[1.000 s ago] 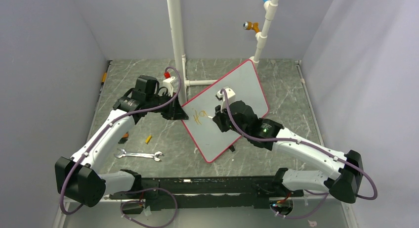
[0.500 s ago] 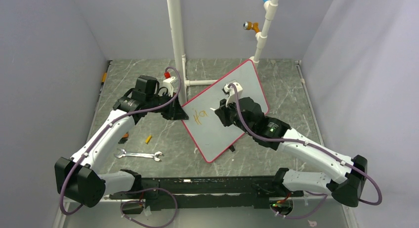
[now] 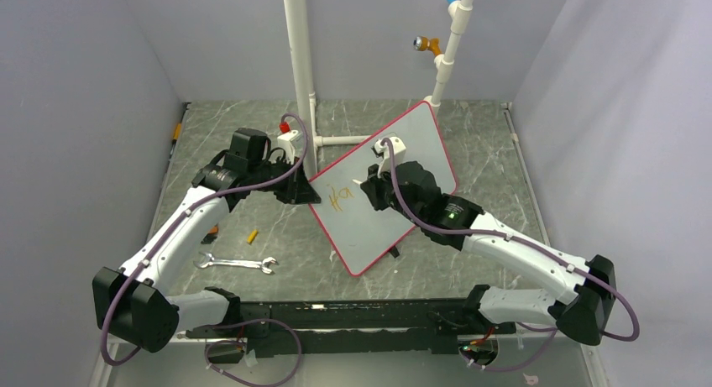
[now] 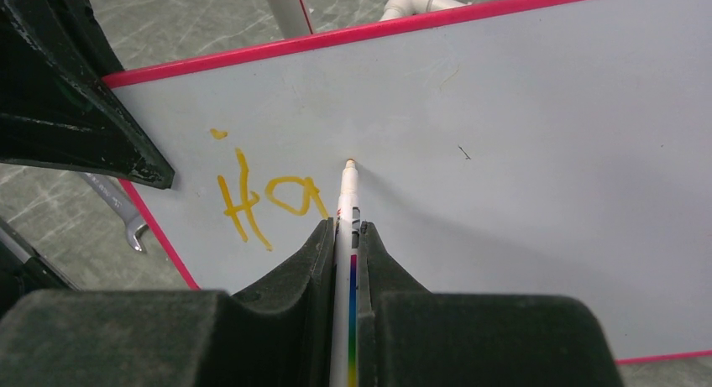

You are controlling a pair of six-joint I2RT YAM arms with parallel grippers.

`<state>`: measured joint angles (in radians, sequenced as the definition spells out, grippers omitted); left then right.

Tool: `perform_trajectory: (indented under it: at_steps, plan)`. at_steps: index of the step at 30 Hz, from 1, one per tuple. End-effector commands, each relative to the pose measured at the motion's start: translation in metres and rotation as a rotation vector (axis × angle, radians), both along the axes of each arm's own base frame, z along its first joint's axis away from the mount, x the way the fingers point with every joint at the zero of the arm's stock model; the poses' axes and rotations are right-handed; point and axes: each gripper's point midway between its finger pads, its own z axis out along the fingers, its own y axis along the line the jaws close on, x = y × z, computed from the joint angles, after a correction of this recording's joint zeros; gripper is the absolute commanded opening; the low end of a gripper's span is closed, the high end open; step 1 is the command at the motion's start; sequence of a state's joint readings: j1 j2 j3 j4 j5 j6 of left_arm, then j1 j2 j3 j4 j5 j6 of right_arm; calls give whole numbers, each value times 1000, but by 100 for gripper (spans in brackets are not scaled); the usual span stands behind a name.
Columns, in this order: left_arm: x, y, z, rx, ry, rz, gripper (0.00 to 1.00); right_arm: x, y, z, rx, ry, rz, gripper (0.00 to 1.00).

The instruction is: Write a sentence on the whiteboard

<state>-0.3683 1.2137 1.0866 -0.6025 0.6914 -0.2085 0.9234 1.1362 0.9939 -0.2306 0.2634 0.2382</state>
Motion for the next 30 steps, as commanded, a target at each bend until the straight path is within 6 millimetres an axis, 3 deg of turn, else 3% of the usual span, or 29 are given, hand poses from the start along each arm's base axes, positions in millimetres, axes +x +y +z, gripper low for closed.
perform_trajectory:
  at_steps: [1, 12, 21, 30]
  plan:
    - [42, 22, 7, 130, -261, 91, 0, 9, 6, 25, 57, -52, -10, 0]
    - [42, 22, 9, 128, -266, 90, 0, 1, 3, -1, 27, 7, 0, 0]
    - [41, 23, 8, 131, -265, 88, 0, -12, -8, -35, 0, 79, -6, 0]
    - [42, 23, 7, 132, -264, 89, 0, -26, -18, -43, -4, 123, 6, 0]
